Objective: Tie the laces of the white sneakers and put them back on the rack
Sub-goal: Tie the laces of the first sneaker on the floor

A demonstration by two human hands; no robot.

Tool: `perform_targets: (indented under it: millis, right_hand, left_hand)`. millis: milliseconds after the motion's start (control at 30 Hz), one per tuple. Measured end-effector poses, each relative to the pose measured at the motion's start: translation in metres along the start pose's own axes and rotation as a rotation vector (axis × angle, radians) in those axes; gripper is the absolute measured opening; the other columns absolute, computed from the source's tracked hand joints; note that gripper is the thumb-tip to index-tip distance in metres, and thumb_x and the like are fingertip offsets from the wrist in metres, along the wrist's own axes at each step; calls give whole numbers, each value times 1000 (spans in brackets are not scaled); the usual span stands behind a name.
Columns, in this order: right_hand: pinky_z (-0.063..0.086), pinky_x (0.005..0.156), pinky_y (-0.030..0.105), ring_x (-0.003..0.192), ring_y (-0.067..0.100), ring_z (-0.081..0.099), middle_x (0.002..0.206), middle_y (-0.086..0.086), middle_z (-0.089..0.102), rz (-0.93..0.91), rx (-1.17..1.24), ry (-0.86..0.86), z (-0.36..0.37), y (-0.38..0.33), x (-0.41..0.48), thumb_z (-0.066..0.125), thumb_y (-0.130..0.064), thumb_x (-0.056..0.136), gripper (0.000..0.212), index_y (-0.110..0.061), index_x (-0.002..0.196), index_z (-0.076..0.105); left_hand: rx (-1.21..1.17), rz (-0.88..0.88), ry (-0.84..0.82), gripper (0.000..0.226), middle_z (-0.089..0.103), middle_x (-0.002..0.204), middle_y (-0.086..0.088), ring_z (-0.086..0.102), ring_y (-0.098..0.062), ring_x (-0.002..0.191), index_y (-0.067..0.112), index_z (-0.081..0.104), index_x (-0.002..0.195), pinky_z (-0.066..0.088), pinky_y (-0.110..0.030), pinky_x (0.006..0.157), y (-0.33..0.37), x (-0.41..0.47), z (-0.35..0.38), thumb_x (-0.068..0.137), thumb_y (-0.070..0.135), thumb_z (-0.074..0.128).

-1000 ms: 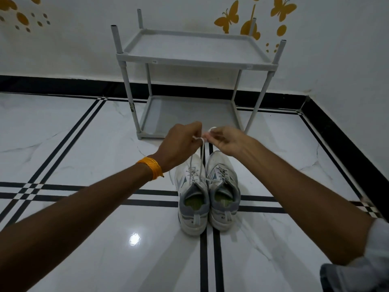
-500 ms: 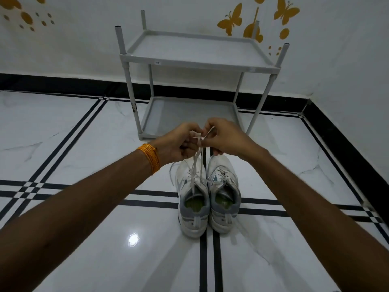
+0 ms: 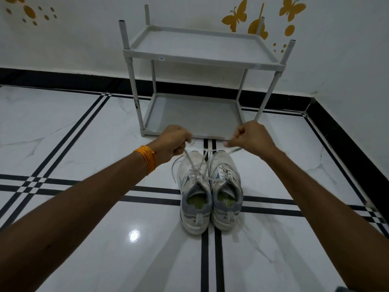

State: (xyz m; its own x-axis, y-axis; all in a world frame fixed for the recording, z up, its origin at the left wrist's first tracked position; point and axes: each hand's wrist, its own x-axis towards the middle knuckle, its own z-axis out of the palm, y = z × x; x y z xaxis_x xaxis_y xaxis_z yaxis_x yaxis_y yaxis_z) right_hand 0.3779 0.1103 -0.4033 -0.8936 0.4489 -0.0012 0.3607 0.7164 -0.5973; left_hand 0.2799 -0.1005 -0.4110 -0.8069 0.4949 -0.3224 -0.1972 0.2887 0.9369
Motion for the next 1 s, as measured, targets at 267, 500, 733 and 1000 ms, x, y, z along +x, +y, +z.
perform_targets:
  millis: [267,500,733,1000]
  right_hand:
    - [41,54,24,59,17,59,56,2,60,206,-509,-83,6,91,-13,84,-65,51,60,-11,60,58]
    - [32,50,23,61,19,57,62,1,58,185,-524,-96,44,129,-28,77,-65,64,58,-13,61,53]
    - [44,66,31,87,30,64,97,13,66,170,-577,-93,50,115,-26,69,-45,82,49,-9,113,54]
    - [55,67,26,72,15,68,97,6,74,-97,-40,-352,92,20,-47,69,-18,88,18,-9,104,72]
  left_hand:
    - [674,98,419,10,66,90,-14,61,-31,82,1,65,88,50,-35,75,-84,12,-72,79,0,64]
    - [903,104,359,13,62,81,-21,56,-34,74,1,53,94,37,-33,62,-146,4,-84,82,-5,54]
    - [1236,2,144,44,59,121,-20,59,-39,108,14,41,138,48,-42,88,-139,11,-59,98,34,43]
    - [840,332,-86,17,71,100,-10,65,-27,89,8,68,97,54,-37,80,-110,-4,24,90,21,59]
